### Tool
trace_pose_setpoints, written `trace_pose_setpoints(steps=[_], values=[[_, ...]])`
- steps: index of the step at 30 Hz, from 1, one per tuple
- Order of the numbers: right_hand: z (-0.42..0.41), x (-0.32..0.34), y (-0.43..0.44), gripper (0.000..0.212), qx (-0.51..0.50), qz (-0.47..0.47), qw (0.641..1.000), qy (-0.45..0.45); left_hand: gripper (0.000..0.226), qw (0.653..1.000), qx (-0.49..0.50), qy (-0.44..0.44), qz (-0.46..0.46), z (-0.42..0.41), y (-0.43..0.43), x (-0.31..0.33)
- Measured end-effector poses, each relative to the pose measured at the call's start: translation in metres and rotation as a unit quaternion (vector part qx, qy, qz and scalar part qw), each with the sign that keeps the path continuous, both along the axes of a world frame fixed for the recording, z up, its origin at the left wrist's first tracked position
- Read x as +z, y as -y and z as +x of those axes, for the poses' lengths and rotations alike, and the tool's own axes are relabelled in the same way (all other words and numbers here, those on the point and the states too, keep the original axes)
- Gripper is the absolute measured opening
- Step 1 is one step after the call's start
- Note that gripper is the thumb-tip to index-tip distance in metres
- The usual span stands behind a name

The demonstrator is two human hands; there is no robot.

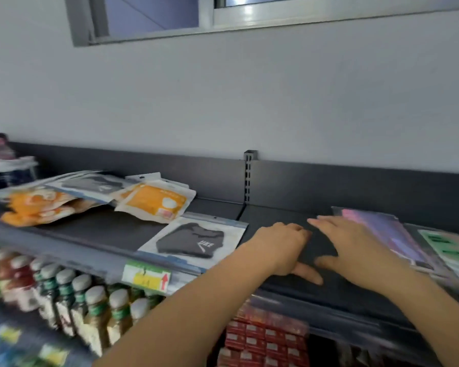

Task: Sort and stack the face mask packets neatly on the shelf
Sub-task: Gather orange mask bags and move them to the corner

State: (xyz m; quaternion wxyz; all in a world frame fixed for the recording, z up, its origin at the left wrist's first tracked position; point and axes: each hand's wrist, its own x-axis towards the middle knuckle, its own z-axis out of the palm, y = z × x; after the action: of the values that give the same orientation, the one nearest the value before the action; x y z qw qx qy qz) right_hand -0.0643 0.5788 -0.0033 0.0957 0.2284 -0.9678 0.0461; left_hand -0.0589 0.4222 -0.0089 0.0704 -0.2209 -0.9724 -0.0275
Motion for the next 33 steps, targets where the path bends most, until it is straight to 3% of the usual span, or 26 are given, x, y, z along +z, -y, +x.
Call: trace_pose_setpoints(steps=[5, 10, 17, 23, 26, 29, 33], values=[[0.005, -0.009, 0.084, 0.075, 0.096, -0.006, 0.993, 0.063, 0.074, 0.989, 0.145, 0.0, 0.008, 0.035, 0.128, -0.008], [0.011, -0.011, 0.171, 0.057, 0.16, -0.034, 0.981, 0.108, 0.066, 0.97, 0.233, 0.007, 0.067, 0.062, 0.227, -0.02], [0.014, -0.007, 0.275, 0.06, 0.161, -0.029, 0.98, 0.116, 0.058, 0.965, 0.245, -0.033, 0.092, 0.068, 0.324, -0.023], [-0.007, -0.01, 0.355, 0.08, 0.118, -0.036, 0.985, 0.119, 0.055, 0.964, 0.234, -0.108, 0.06, 0.072, 0.415, -0.023], [-0.036, -0.017, 0.383, 0.087, 0.05, -0.039, 0.991, 0.119, 0.069, 0.964, 0.221, -0.123, 0.087, 0.069, 0.445, -0.034], [-0.052, -0.027, 0.397, 0.072, -0.021, -0.048, 0.994, 0.094, 0.098, 0.968, 0.189, -0.16, 0.044, 0.066, 0.448, -0.059], [-0.056, -0.034, 0.402, 0.032, -0.082, -0.014, 0.996, -0.009, 0.061, 0.945, 0.191, -0.257, 0.068, 0.06, 0.448, -0.087]])
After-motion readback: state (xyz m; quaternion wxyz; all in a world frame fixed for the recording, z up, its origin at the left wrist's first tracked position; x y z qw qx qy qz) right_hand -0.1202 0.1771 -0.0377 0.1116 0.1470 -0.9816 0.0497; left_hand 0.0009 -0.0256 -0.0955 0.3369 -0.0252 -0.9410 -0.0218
